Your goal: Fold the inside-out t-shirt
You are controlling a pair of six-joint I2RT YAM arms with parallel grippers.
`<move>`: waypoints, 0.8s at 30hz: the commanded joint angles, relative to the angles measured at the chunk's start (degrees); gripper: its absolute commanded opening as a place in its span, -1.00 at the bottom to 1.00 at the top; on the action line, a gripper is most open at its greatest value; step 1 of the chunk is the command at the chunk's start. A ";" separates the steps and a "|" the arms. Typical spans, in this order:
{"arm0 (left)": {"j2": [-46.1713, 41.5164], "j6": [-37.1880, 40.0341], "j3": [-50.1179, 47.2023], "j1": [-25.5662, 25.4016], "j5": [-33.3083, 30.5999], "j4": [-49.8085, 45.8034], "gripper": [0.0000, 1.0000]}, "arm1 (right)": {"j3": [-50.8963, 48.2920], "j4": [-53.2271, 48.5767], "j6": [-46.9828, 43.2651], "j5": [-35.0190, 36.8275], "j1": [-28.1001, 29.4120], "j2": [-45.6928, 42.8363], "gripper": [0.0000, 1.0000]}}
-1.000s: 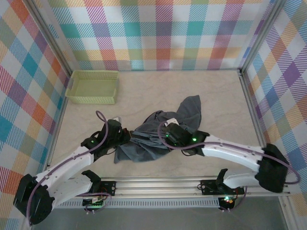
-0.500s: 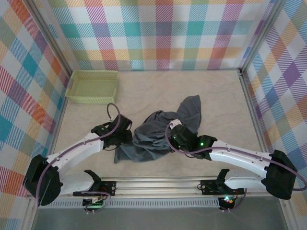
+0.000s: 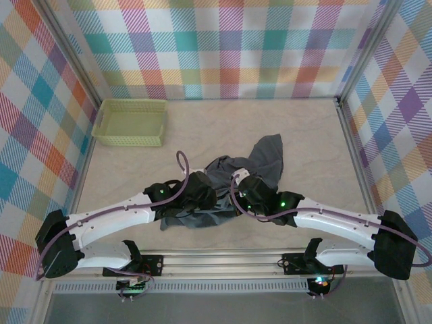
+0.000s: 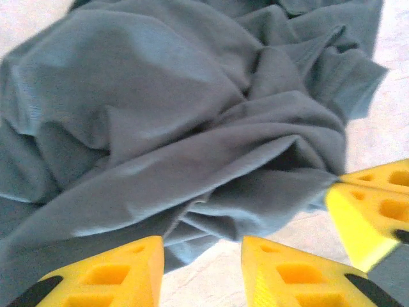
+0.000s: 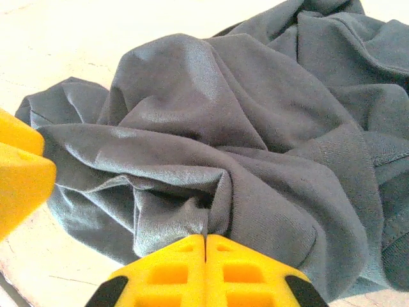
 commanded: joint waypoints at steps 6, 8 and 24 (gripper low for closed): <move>0.20 -10.04 -5.54 -3.22 -0.59 8.36 -0.27 | 2.14 1.32 -0.47 0.90 0.45 -1.59 -1.00; 1.08 -10.93 -7.13 -3.18 -0.58 10.97 -0.27 | 2.16 1.61 -0.47 0.69 0.52 -1.99 -1.00; 5.61 -13.73 -12.36 3.78 2.46 25.07 -0.38 | -3.72 1.48 1.47 0.22 1.97 -7.24 -1.00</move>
